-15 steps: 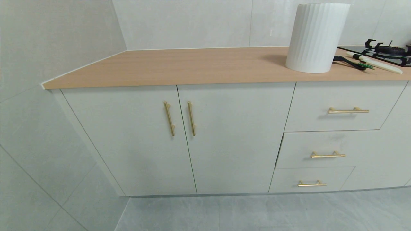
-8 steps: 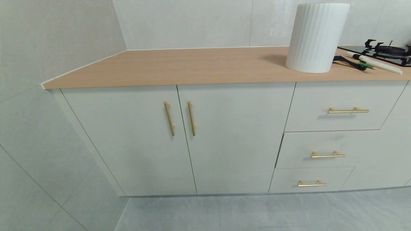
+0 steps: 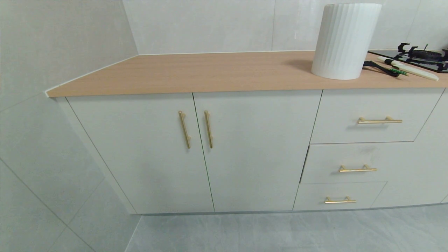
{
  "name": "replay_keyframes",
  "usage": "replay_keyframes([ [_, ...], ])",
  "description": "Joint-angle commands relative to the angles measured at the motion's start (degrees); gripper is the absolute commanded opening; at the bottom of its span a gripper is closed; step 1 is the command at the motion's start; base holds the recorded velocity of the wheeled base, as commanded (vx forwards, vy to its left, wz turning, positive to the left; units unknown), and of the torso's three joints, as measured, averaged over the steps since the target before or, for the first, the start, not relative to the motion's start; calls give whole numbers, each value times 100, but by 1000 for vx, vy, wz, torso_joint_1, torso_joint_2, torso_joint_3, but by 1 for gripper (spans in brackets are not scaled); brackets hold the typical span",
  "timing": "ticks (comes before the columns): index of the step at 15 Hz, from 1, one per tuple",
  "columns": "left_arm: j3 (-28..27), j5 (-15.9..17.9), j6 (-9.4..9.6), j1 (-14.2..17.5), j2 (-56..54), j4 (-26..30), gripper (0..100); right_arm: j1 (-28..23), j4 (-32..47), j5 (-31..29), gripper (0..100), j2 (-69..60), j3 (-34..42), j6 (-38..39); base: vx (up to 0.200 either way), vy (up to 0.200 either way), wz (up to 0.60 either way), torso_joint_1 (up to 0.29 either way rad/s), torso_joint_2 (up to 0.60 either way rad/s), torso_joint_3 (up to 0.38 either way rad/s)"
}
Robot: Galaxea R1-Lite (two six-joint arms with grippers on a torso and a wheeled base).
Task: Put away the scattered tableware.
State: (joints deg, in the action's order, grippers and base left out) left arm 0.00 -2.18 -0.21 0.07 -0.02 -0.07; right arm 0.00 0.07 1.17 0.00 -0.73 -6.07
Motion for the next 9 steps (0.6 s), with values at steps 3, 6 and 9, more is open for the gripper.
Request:
replay_keyframes([
  [3, 0, -2, -6, 1, 2, -1, 100, -26, 1, -82, 100, 290, -50, 484, 0, 0, 0, 0, 0, 0],
  [6, 0, -2, -6, 1, 2, -1, 100, -18, -69, -442, 100, 18, -15, 212, 0, 0, 0, 0, 0, 0],
  [9, 0, -2, -6, 1, 2, -1, 100, -18, -25, -433, 100, 44, -24, 317, 0, 0, 0, 0, 0, 0],
])
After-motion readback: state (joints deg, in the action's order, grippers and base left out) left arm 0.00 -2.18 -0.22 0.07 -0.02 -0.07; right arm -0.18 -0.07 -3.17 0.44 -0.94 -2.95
